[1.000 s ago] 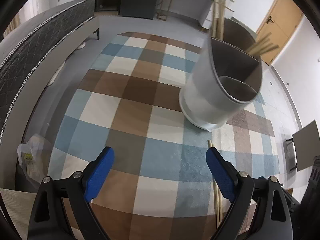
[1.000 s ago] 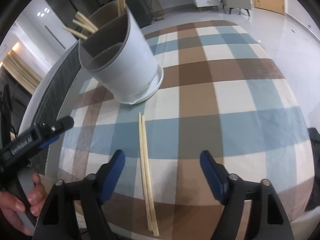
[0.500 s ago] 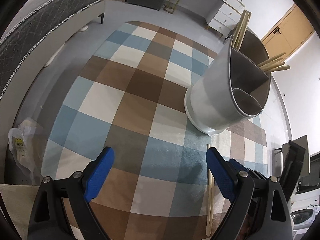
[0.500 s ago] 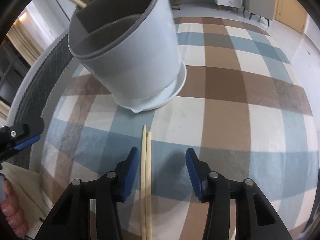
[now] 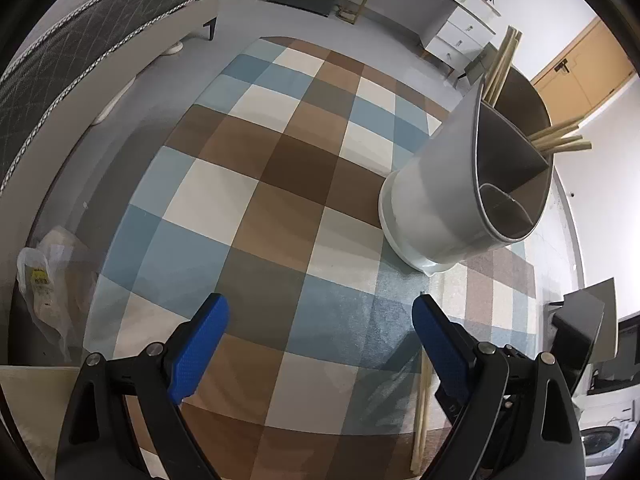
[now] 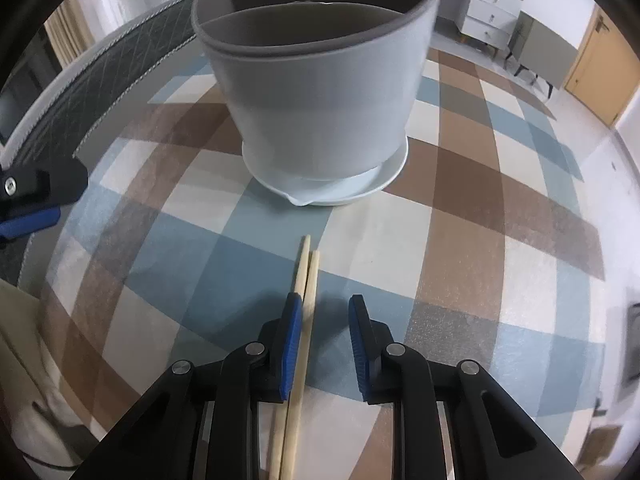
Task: Organize utensils
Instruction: 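Close the right tool on one of the last chopsticks, then close the left tool on the last chopstick while the right tool holds its own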
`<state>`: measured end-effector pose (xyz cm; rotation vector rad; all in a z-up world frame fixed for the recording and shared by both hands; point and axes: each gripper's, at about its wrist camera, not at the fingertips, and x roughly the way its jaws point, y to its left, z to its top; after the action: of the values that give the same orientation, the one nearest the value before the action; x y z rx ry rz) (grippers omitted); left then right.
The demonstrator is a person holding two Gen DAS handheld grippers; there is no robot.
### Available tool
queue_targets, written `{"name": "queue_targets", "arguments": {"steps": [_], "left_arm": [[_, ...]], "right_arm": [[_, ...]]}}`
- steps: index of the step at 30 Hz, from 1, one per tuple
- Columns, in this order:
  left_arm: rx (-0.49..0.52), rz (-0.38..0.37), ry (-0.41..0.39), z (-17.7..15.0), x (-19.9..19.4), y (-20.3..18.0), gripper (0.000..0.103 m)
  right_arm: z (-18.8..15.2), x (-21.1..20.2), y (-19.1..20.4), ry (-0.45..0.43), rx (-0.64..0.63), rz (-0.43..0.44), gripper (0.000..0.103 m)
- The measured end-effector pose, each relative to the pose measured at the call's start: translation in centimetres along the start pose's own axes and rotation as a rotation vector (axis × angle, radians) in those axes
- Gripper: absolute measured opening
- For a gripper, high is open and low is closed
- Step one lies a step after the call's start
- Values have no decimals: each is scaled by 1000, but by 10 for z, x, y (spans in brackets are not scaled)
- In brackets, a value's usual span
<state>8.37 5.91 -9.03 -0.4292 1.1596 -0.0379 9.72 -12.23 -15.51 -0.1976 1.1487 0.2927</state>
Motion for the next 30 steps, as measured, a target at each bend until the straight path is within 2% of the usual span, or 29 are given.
{"name": "queue_targets", "arguments": {"steps": [3,8,16,19,21,22,24,30], "left_arm": [[-15,-22,10,1,-2,1,90],[-20,-19,-14,3,-10,5,90],[-61,-9,2,6,-7,15,90],[-35,6,-19,7,-6,12,90],[-18,36,-20,8,-2,12,90],[-28,35,-12,9,1,15,90],[-46,28,-4,9,2,19,90],[-24,35,-8,4,5,14,90]], "right_arm": [[2,1,3,1,-12,-14,22],[7,5,16,22,-45,-51,20],[12,7,25,2,-60,-70,19],[14,8,28,-15,-70,-54,9],[16,8,29,-25,-73,-50,8],[16,8,27,-27,-64,-44,7],[17,3,20,-42,-25,-17,0],[13,-18,-13,-110,125,67,0]]}}
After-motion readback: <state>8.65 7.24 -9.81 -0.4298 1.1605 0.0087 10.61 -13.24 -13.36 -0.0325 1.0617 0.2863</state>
